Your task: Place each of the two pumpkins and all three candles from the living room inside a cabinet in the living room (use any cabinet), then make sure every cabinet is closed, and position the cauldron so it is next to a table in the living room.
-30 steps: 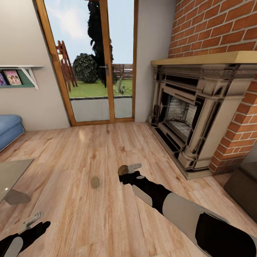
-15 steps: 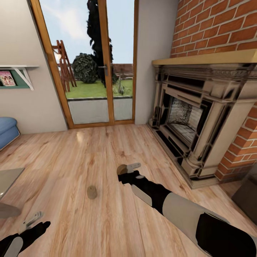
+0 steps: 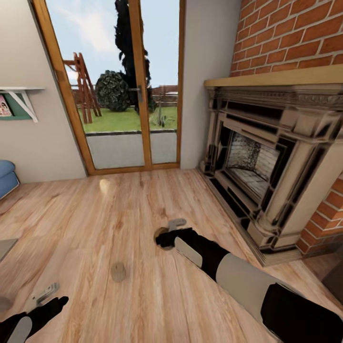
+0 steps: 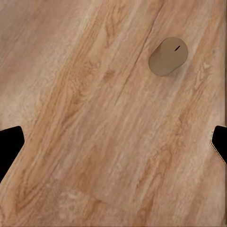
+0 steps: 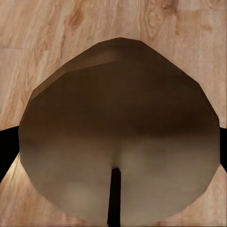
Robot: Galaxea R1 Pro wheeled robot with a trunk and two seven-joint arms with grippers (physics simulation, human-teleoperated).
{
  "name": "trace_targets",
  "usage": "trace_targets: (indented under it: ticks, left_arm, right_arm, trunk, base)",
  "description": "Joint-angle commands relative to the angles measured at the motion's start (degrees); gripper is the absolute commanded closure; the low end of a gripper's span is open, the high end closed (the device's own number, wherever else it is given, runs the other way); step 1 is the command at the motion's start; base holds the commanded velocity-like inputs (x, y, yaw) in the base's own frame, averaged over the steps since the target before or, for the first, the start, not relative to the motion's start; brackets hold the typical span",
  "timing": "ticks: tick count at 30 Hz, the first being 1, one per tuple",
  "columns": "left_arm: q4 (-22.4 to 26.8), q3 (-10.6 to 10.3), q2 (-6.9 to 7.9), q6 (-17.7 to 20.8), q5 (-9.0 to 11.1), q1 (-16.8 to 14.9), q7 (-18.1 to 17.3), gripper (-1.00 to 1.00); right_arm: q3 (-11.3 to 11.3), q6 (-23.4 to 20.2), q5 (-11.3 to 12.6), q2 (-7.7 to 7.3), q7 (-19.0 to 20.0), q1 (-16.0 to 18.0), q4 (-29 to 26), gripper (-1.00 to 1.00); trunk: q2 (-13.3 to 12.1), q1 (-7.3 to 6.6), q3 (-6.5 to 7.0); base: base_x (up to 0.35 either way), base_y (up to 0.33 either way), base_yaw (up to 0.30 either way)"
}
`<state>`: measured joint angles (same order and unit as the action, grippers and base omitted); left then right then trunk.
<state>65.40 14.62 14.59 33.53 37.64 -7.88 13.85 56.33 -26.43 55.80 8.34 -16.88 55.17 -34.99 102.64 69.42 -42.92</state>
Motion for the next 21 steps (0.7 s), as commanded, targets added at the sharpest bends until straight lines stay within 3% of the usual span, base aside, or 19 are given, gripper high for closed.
trace_targets:
  ticks: [1,14,21]
  left_arm:
    - [0.08,-0.56,0.01,0.22,0.59,-0.03,0.49,-1.0]
    - [0.08,-2.13,0.07,0.22,0.59,-0.03,0.47,-1.0]
    - [0.08,-2.14,0.15,0.25,0.67,-0.03,-0.29,-1.0]
  right_arm:
    - [-0.72,-1.39,0.47,-0.01,-0.51,0.11,-0.14,1.0]
    - [-2.13,-2.66,0.44,-0.3,-0.61,0.18,-0.08,1.0]
    - [-4.08,-2.63,0.37,-0.42,-0.61,0.17,-0.02,1.0]
  trunk:
    - [0.03,0.03,-0.06]
    - [0.03,0.03,-0.06]
    - [0.03,0.03,-0.06]
  base:
    - [0.332,0.0,0.0]
    - [0.332,0.003,0.0]
    - [0.29,0.147,0.0]
